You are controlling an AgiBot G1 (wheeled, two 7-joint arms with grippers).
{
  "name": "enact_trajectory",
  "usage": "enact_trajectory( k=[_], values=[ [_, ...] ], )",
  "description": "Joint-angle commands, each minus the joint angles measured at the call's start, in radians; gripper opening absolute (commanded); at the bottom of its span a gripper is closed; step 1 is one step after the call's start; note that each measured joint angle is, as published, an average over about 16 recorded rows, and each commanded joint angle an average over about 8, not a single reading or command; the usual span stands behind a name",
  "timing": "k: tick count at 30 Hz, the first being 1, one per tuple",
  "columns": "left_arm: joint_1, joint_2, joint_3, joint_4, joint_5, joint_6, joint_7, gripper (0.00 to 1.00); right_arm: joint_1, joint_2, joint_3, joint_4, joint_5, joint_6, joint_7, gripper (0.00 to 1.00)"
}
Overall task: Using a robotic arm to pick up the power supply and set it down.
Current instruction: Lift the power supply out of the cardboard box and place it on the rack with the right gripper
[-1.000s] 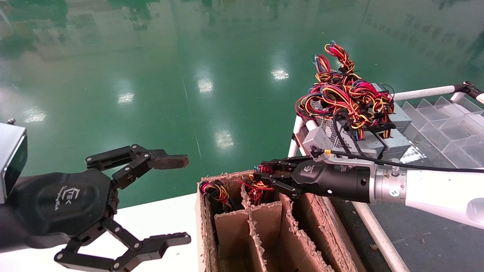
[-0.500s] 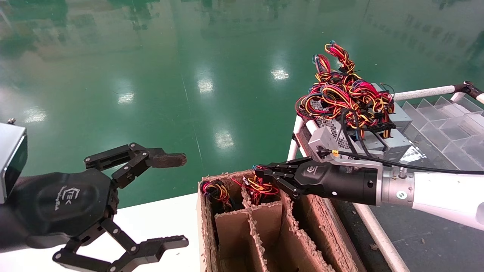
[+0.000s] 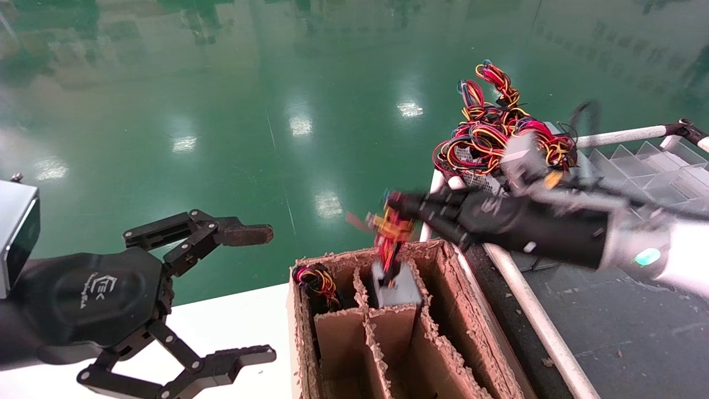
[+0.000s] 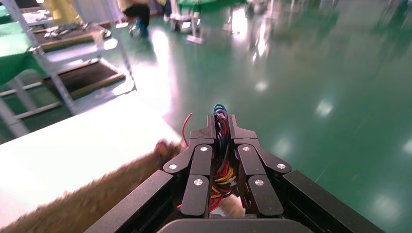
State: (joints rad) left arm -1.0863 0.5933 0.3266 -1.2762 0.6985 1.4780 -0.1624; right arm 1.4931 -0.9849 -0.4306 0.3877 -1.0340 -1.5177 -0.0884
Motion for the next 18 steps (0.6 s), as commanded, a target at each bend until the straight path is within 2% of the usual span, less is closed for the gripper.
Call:
enact_trajectory(
  k=[1,7,12,18],
  values=[
    [0.0,0.0,0.0,0.0,0.0,0.0,0.0,1.0,0.012,0.021,0.016,0.02,0.023,-0.018,0.001,0.0],
    [0.0,0.0,0.0,0.0,0.0,0.0,0.0,1.0,0.038,0.109,0.071,0.14,0.097,-0.022,0.053,0.0],
    [0.0,0.0,0.0,0.0,0.0,0.0,0.0,1.0,0.07,0.165,0.106,0.211,0.131,0.014,0.088,0.0],
    [0.0,0.0,0.001,0.0,0.0,0.0,0.0,1.0,0.123,0.221,0.141,0.231,0.138,0.071,0.076,0.0]
  ],
)
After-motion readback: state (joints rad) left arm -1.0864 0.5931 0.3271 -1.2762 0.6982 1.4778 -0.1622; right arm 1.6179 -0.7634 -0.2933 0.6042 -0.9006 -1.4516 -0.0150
